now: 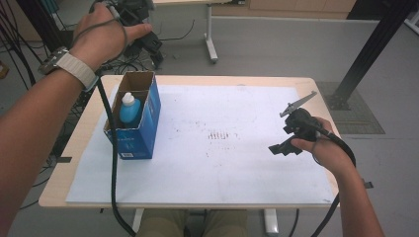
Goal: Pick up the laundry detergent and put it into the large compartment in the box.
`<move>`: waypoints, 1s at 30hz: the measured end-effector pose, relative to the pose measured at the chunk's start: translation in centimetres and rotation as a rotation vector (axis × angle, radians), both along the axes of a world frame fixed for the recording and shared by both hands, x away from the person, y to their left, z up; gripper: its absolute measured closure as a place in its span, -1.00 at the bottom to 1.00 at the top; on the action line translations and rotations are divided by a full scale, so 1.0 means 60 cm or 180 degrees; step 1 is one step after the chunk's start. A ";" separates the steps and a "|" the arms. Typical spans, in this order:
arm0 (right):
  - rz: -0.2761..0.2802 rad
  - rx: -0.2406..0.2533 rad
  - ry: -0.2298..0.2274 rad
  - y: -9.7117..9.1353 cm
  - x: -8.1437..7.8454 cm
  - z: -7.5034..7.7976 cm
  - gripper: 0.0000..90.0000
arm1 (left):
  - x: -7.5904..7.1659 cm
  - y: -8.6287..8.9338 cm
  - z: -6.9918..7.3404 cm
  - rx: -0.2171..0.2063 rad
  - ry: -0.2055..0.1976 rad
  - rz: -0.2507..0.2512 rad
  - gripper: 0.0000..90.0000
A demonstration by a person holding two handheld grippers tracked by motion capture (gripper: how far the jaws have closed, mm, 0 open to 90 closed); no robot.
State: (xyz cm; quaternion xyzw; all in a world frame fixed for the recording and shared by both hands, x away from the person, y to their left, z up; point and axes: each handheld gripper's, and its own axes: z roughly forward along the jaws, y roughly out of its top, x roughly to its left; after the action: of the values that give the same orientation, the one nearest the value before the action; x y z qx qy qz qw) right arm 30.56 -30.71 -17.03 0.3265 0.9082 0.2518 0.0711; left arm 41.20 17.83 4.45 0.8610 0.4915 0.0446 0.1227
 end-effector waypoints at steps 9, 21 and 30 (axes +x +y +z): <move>-0.0006 -0.0003 -0.0014 0.000 -0.002 0.003 -0.83 | 0.014 -0.038 -0.013 0.0060 0.0075 -0.0436 -0.84; -0.0044 0.0019 -0.0039 -0.006 -0.007 0.007 -0.83 | 0.036 -0.075 -0.055 0.0006 0.0239 -0.1217 -0.83; -0.0064 0.0019 -0.0036 -0.007 -0.005 0.008 -0.83 | 0.038 -0.106 -0.086 0.0122 0.0249 -0.1783 -0.83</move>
State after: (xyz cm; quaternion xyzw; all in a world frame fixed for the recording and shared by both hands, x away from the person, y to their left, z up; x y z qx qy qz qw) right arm 30.23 -31.13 -16.56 0.3344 0.9038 0.2556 0.0778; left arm 43.50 11.45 -0.70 0.9666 0.2378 -0.0150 0.0949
